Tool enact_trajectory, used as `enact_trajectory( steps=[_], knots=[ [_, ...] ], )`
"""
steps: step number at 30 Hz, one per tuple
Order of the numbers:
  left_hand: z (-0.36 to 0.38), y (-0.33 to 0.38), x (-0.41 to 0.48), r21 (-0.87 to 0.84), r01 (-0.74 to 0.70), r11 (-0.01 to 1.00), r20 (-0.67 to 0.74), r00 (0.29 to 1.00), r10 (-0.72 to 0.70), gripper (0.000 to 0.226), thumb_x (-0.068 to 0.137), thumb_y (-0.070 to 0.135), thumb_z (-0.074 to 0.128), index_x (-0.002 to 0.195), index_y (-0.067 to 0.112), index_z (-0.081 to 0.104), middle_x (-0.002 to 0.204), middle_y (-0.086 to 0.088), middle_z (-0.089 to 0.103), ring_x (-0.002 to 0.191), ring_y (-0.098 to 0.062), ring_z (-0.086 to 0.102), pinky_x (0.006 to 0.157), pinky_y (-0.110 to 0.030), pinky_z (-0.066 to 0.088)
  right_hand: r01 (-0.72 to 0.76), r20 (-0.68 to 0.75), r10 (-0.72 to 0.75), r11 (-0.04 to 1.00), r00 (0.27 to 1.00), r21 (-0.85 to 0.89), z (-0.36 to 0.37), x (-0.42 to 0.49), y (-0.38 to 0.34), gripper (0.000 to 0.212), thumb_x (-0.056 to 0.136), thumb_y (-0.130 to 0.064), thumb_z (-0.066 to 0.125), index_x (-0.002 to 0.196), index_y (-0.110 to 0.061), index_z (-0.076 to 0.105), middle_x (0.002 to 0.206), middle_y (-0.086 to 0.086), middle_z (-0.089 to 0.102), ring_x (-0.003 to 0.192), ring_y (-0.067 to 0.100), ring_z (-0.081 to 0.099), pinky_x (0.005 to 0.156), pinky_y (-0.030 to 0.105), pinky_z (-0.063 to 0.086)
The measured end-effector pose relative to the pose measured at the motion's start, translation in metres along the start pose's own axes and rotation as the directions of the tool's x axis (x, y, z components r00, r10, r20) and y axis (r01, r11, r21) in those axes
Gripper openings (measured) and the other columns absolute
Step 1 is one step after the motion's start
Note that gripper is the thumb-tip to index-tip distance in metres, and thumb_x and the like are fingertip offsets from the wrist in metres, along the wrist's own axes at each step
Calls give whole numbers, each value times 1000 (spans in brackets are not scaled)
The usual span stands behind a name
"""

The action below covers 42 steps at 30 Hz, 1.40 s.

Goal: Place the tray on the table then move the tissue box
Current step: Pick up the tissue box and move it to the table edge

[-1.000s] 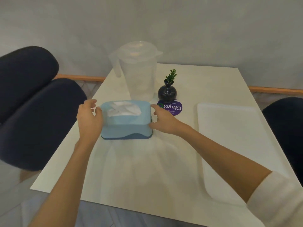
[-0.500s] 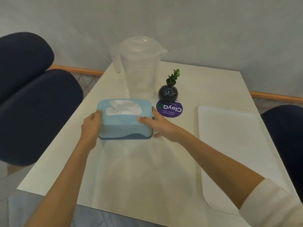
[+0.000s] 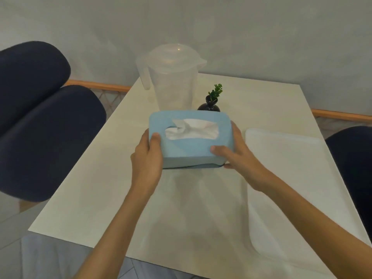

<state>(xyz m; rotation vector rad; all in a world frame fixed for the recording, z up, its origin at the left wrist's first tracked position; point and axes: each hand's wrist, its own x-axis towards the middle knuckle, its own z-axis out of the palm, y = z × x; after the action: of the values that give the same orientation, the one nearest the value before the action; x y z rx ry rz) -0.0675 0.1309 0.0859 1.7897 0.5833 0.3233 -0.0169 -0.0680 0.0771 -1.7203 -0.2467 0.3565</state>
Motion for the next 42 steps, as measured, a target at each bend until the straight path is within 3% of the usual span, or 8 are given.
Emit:
enact_trajectory(
  steps=[3,9,12,21,27,31,36,42],
  knots=[
    [28,22,-14,-22,-76,997,90,993,78,38,99,35,34,134,32,51,115,9,62,107,-19,55,95,-38,46,15,-80,-19,999,997,-41,-43,-18,-11,76,79,-38,62,139,-51,18,126,-34,44,109,-7,55,69,11,54],
    [117,65,-28,-83,-173,981,286,939,190,40,100,32,35,140,35,44,103,17,59,89,7,53,71,-13,43,-9,-255,-11,997,967,-75,-142,-36,-17,64,88,-31,60,129,-61,21,121,-31,45,108,8,55,72,27,55],
    [168,85,-21,-72,-222,972,344,910,233,38,100,30,36,135,26,48,96,14,58,81,7,52,64,-7,41,-31,-319,14,998,948,-47,-189,-30,-9,64,87,-31,59,134,-57,23,119,-31,45,108,9,55,73,27,54],
    [311,102,48,26,-146,989,379,917,125,35,98,28,32,126,20,51,109,-1,57,90,-18,51,73,-31,38,-104,-335,107,994,936,26,-294,56,36,67,84,-36,63,136,-52,24,121,-28,46,110,9,52,85,43,54],
    [365,85,93,86,-2,996,349,937,-29,37,96,29,33,121,14,56,112,-6,58,94,-23,50,70,-32,36,-168,-271,180,983,946,67,-324,109,70,67,85,-33,62,137,-47,22,111,-27,45,102,8,50,72,33,52],
    [387,72,117,125,70,990,359,927,-111,41,93,34,36,124,18,57,120,-8,59,102,-27,54,85,-36,47,-206,-222,223,974,949,96,-338,130,86,71,85,-33,63,140,-44,19,117,-16,47,103,12,49,68,29,50],
    [406,68,138,126,101,987,395,908,-143,44,93,40,36,129,21,53,123,-6,57,109,-28,55,98,-49,48,-158,-201,170,985,965,72,-356,147,95,87,88,-34,61,147,-45,-1,135,-17,30,118,14,42,82,28,50],
    [428,72,167,89,70,993,463,880,-104,57,87,55,36,132,21,49,128,-5,57,115,-29,54,101,-53,45,-168,-239,170,985,956,31,-375,174,97,72,90,-37,57,147,-43,13,130,-16,26,117,14,36,95,35,42]
  ],
)
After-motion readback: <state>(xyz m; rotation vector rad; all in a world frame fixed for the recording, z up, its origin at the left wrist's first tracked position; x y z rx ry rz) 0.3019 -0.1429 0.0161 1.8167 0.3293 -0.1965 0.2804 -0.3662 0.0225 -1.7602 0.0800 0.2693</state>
